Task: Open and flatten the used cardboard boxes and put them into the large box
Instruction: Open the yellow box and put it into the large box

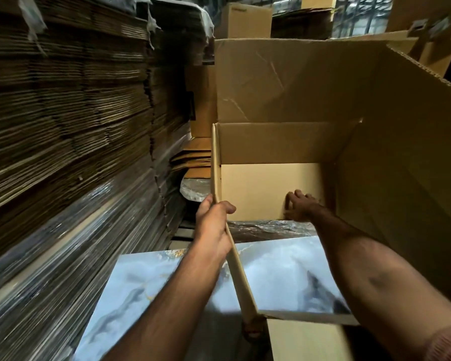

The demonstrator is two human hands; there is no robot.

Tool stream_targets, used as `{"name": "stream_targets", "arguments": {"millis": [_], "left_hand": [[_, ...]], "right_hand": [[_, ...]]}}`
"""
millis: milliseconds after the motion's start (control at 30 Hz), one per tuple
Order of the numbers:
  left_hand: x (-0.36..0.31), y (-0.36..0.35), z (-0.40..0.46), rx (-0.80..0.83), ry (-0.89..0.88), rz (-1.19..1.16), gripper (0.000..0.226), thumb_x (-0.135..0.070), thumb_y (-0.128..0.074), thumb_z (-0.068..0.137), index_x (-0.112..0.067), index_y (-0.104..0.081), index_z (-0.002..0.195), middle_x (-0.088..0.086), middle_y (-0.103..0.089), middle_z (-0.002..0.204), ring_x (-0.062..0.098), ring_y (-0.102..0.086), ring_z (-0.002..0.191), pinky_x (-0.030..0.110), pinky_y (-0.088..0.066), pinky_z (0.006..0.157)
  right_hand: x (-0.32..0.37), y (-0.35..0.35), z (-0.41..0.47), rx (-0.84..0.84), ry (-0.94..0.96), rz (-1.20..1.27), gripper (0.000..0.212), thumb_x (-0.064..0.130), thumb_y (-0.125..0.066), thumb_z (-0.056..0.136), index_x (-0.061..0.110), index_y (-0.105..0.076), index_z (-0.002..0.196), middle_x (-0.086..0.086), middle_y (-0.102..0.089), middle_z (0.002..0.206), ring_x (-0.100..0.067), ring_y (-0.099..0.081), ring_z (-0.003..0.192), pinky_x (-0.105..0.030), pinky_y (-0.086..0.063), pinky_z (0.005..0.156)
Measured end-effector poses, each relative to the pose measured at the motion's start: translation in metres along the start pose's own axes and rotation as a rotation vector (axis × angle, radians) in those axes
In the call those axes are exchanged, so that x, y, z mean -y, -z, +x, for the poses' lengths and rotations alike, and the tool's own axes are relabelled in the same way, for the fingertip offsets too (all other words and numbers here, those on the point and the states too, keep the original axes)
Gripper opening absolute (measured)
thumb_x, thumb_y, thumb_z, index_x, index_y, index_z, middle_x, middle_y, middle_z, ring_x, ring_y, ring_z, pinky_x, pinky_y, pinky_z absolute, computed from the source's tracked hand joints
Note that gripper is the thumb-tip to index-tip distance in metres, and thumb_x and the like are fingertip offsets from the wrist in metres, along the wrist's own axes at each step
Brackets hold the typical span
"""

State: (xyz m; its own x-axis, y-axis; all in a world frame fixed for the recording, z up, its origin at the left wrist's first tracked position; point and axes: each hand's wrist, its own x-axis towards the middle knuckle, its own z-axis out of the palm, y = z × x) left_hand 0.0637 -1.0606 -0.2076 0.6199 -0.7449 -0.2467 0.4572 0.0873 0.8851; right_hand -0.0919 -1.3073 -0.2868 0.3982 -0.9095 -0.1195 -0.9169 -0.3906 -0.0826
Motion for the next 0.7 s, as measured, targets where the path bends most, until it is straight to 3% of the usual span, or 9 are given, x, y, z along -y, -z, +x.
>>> {"name": "stream_targets", "arguments": {"millis": [100, 233, 300, 367, 467, 567, 700], "left_hand": [[0.0, 0.0, 0.0, -0.016, 0.003, -0.01, 0.049, 0.007, -0.056, 0.07, -0.016, -0.066, 0.111, 0.018, -0.065, 0.121, 0.039, -0.055, 0.12, 0.058, -0.038, 0.109], [-0.001, -0.003, 0.003, 0.009, -0.001, -0.022, 0.039, 0.004, -0.056, 0.065, -0.016, -0.066, 0.097, 0.022, -0.065, 0.115, 0.035, -0.055, 0.099, 0.056, -0.045, 0.098], [-0.004, -0.005, 0.003, 0.008, -0.002, -0.009, 0.036, 0.001, -0.057, 0.06, -0.018, -0.066, 0.09, 0.02, -0.065, 0.11, 0.036, -0.056, 0.1, 0.052, -0.046, 0.094], [-0.006, -0.006, 0.002, 0.005, -0.012, 0.013, 0.036, 0.002, -0.057, 0.065, -0.018, -0.067, 0.093, 0.019, -0.068, 0.11, 0.039, -0.058, 0.11, 0.057, -0.044, 0.103], [-0.01, -0.011, 0.001, 0.025, -0.048, 0.013, 0.044, 0.008, -0.053, 0.074, -0.015, -0.065, 0.11, 0.016, -0.069, 0.107, 0.035, -0.06, 0.105, 0.058, -0.044, 0.104], [-0.012, -0.016, 0.005, -0.012, -0.088, -0.012, 0.058, 0.006, -0.055, 0.074, -0.012, -0.059, 0.129, 0.019, -0.066, 0.121, 0.033, -0.059, 0.108, 0.056, -0.044, 0.105], [-0.012, -0.024, 0.018, -0.095, -0.132, -0.082, 0.077, -0.005, -0.06, 0.052, -0.01, -0.057, 0.129, 0.02, -0.063, 0.125, 0.027, -0.055, 0.098, 0.049, -0.045, 0.1]], "right_hand": [[0.003, -0.002, 0.006, 0.003, 0.0, 0.021, 0.069, 0.053, -0.059, 0.088, 0.023, -0.032, 0.144, -0.009, -0.02, 0.159, -0.042, -0.023, 0.142, -0.057, -0.027, 0.113], [0.007, 0.004, 0.018, 0.001, 0.0, 0.034, 0.061, 0.05, -0.059, 0.089, 0.024, -0.037, 0.139, -0.012, -0.023, 0.156, -0.042, -0.024, 0.141, -0.055, -0.029, 0.113], [0.007, 0.008, 0.023, -0.008, 0.016, 0.041, 0.056, 0.05, -0.06, 0.087, 0.026, -0.041, 0.134, -0.011, -0.027, 0.153, -0.04, -0.027, 0.139, -0.055, -0.031, 0.111], [0.006, 0.012, 0.029, -0.027, 0.013, 0.047, 0.055, 0.05, -0.06, 0.087, 0.027, -0.042, 0.133, -0.01, -0.029, 0.151, -0.039, -0.029, 0.138, -0.053, -0.033, 0.111], [0.009, 0.027, 0.036, -0.047, 0.021, 0.054, 0.062, 0.05, -0.06, 0.086, 0.024, -0.038, 0.138, -0.013, -0.028, 0.153, -0.039, -0.029, 0.139, -0.051, -0.032, 0.112], [0.016, 0.037, 0.041, -0.043, 0.044, 0.09, 0.07, 0.051, -0.061, 0.084, 0.023, -0.035, 0.143, -0.015, -0.029, 0.154, -0.039, -0.029, 0.14, -0.05, -0.031, 0.113], [0.031, 0.046, 0.035, -0.087, 0.106, 0.157, 0.07, 0.051, -0.059, 0.084, 0.02, -0.038, 0.143, -0.015, -0.034, 0.153, -0.036, -0.033, 0.14, -0.048, -0.033, 0.113]]}}
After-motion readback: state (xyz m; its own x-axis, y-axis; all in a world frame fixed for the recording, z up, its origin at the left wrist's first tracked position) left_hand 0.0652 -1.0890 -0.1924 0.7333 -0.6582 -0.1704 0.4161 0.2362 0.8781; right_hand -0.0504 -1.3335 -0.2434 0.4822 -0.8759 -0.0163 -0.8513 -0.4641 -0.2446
